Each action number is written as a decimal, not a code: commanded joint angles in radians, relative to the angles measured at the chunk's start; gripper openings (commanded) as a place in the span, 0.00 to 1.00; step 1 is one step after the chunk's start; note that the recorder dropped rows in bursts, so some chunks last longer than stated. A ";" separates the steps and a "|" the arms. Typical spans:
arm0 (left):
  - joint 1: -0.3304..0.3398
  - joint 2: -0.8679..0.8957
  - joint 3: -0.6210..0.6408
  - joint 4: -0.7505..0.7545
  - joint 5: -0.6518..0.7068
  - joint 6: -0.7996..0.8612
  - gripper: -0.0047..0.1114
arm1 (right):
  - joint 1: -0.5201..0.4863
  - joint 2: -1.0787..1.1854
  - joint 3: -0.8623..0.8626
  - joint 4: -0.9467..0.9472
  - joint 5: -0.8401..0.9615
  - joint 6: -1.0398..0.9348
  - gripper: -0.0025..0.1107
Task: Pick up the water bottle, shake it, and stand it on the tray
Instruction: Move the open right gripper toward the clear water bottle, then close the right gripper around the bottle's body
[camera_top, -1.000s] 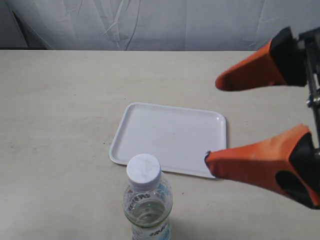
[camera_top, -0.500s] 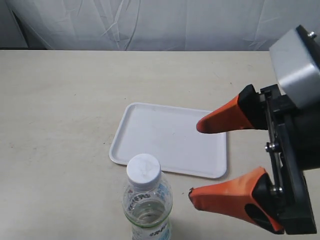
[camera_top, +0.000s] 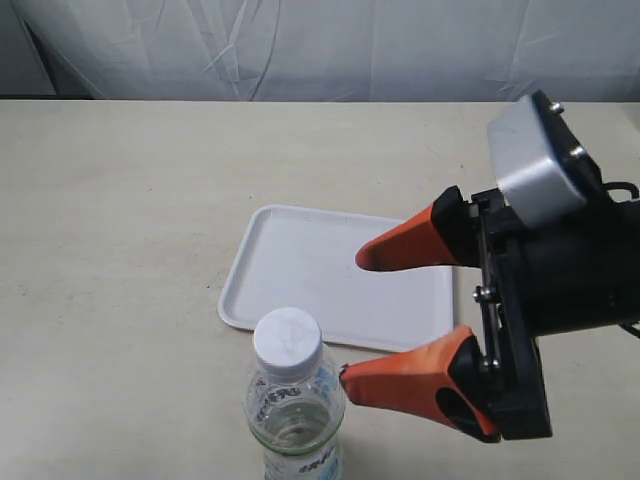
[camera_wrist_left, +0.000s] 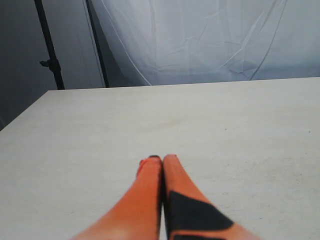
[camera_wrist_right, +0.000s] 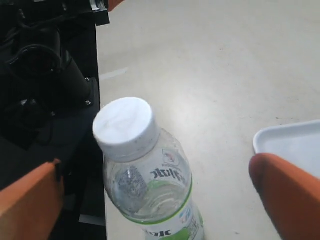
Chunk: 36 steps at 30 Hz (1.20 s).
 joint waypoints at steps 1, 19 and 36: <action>0.001 -0.005 0.002 0.003 -0.004 -0.006 0.04 | 0.002 0.057 0.002 0.031 0.007 -0.038 0.94; 0.001 -0.005 0.002 0.003 -0.004 -0.006 0.04 | 0.255 0.179 0.002 0.031 -0.181 -0.095 0.94; 0.001 -0.005 0.002 0.003 -0.004 -0.006 0.04 | 0.437 0.266 0.002 0.108 -0.379 -0.098 0.94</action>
